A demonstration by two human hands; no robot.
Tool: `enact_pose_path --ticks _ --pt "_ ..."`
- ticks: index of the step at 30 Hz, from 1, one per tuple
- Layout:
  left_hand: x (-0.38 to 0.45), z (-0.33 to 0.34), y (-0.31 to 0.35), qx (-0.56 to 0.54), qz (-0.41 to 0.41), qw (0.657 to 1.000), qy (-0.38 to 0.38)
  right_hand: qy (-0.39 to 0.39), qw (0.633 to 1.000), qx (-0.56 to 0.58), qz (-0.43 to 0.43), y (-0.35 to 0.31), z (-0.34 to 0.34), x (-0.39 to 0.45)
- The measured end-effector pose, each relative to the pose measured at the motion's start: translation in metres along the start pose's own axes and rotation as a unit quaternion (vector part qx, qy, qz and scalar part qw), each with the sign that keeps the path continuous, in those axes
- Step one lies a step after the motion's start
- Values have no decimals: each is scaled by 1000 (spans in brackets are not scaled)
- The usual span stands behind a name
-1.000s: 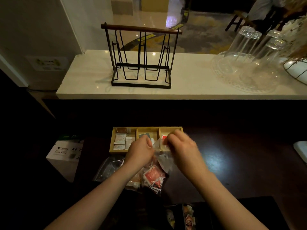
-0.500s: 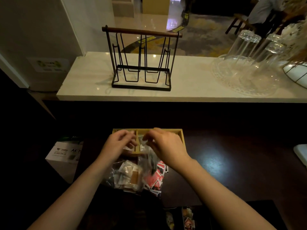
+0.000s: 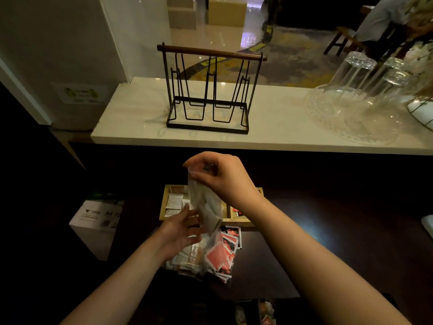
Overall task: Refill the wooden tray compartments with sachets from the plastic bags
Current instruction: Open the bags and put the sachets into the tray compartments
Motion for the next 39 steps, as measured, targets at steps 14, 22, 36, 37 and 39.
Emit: enact_pose_path --ticks 14,22,36,37,39 --pt "-23 -43 74 174 234 940 179 41 990 -113 72 50 -16 6" --pt "-54 -38 153 358 374 824 231 -2 989 -39 139 101 14 -3" --pt "-62 -2 171 462 390 761 233 -5 976 64 206 145 44 -20" --pt "-63 1 172 469 395 755 230 -5 976 68 207 146 44 -20" --pt "-64 6 173 480 399 747 229 -6 974 75 212 148 46 -20"
Point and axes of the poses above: each hand's wrist, its own x-axis towards the middle knuckle, its own z-axis out of the palm, y = z × x, the point moved 8 cm from there along x, towards the middle knuckle, and after that the axes turned 13 degrees about -x, right-handed, at the moved point
